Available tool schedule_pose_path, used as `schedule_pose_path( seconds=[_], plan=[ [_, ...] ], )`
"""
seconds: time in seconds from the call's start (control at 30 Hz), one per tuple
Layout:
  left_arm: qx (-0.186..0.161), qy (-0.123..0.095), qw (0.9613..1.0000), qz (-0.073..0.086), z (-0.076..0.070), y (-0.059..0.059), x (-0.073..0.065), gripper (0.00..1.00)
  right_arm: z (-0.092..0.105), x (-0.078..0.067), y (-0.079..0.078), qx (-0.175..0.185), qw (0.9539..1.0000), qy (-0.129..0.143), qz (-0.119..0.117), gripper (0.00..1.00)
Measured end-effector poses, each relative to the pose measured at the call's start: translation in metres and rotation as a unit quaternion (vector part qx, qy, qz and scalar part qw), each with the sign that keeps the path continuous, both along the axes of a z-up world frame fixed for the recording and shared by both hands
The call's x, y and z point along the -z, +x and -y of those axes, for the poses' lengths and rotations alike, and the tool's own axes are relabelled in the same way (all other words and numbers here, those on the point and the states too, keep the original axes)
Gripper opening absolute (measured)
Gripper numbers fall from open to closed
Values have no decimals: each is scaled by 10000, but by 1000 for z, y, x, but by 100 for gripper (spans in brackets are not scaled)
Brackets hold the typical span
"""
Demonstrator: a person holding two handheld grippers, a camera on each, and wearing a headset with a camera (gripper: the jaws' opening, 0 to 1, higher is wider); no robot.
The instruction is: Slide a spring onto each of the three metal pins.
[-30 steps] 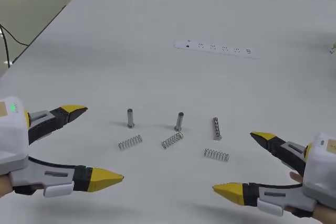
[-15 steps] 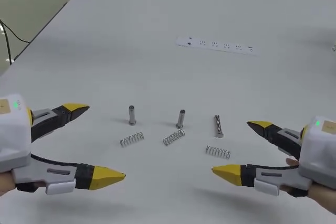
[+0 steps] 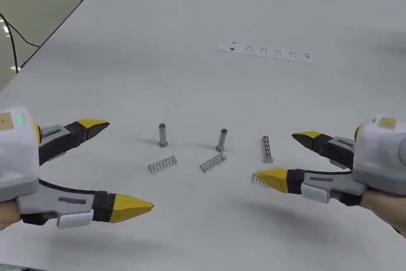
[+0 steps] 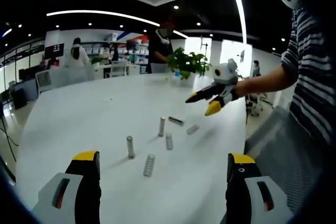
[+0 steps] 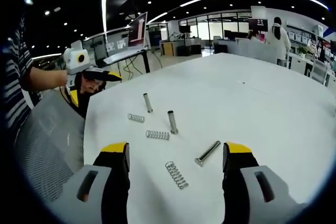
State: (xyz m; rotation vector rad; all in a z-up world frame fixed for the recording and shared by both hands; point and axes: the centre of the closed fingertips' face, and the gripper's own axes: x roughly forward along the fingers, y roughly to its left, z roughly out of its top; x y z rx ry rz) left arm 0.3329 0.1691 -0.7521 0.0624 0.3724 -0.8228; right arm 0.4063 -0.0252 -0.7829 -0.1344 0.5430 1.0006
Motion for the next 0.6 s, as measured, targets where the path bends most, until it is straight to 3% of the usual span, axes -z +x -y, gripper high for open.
schedule_pose_path(
  seconds=[0.43, 0.6],
  plan=[
    [-48, 3, 10000, -10, -2, -1, 0, 98, -1, 12, 28, 277, 9985, -273, -384, 49],
    [-45, -10, 10000, -10, -1, 0, 0, 98, -2, 21, 38, 461, 9962, -366, -648, 40]
  ],
)
